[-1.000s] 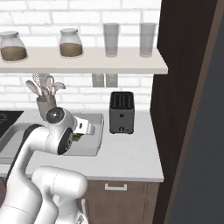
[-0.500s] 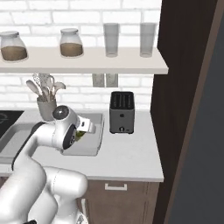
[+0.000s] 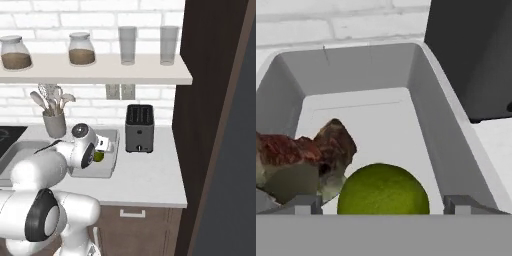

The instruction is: Place one lime and one steak in each tupperware on the nearby counter, to pack two identical lunches.

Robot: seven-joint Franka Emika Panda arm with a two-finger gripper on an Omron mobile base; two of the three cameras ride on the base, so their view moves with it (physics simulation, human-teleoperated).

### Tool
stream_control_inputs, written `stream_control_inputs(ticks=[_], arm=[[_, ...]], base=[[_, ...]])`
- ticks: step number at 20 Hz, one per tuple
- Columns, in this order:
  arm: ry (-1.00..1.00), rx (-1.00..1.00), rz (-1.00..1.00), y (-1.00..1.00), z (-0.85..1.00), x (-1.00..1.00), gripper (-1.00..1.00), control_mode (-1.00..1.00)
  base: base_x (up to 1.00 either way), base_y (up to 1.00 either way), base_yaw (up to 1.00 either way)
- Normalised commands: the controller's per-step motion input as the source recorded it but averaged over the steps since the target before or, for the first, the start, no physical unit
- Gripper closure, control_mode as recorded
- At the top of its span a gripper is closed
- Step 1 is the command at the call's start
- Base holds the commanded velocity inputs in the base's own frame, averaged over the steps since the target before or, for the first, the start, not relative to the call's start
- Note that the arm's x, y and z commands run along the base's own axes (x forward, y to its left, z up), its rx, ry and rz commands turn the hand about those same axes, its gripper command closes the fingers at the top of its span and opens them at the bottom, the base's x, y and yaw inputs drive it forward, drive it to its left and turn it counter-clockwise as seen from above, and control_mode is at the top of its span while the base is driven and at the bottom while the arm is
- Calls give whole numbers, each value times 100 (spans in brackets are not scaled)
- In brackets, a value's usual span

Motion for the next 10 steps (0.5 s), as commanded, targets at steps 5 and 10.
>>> stream_control_inputs(ticks=[5,10], arm=[[0,0,2,6,5,28,-100,-100],[-6,0,0,2,92,-75,-100,-100]], base=[[0,0,0],[0,0,0]])
